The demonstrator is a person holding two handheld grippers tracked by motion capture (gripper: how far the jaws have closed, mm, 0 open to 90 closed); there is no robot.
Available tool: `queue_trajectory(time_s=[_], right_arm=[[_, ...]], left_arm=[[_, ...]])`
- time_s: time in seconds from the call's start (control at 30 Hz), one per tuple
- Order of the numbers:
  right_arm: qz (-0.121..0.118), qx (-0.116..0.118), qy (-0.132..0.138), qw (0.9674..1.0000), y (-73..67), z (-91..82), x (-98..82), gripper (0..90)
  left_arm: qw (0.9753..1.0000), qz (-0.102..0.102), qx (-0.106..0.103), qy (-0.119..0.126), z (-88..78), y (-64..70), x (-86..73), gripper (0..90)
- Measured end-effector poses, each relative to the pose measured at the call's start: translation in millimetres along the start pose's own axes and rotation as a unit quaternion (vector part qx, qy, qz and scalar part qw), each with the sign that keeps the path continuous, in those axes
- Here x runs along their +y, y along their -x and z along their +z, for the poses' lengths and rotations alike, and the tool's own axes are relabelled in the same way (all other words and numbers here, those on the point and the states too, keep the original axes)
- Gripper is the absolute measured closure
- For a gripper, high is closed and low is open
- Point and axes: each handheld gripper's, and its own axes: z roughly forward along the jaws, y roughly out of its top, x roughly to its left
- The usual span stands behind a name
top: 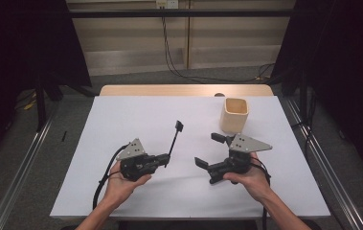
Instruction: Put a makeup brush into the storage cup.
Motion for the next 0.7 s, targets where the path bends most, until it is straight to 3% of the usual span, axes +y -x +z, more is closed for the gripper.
queue_trajectory(time_s=[0.1, 0.27, 0.43, 0.57, 0.7], right_arm=[[0.003, 0.001, -0.001, 1.0000, -1.7, 5.0, 2.7, 0.1], [0.019, 0.012, -0.011, 0.9997, -2.2, 12.2, 7.3, 1.2], [0.014, 0.010, -0.012, 0.9998, -1.7, 16.0, 11.3, 3.1], [0.015, 0.009, -0.017, 0.9997, 0.9, 18.7, 10.6, 5.2], [0.019, 0.016, -0.025, 0.9994, 3.4, 20.7, 8.8, 15.3]], left_arm=[[1.0000, -0.007, -0.001, 0.003, 2.8, 0.2, 2.4, 86.2], [1.0000, 0.000, -0.005, 0.001, 14.5, 4.4, 9.8, 86.2], [0.9997, 0.010, -0.019, 0.005, 29.6, 10.7, 20.4, 86.2], [0.9996, 0.009, -0.026, 0.011, 39.6, 13.1, 19.6, 86.2], [0.9994, 0.012, -0.031, 0.004, 43.0, 15.1, 16.5, 86.2]])
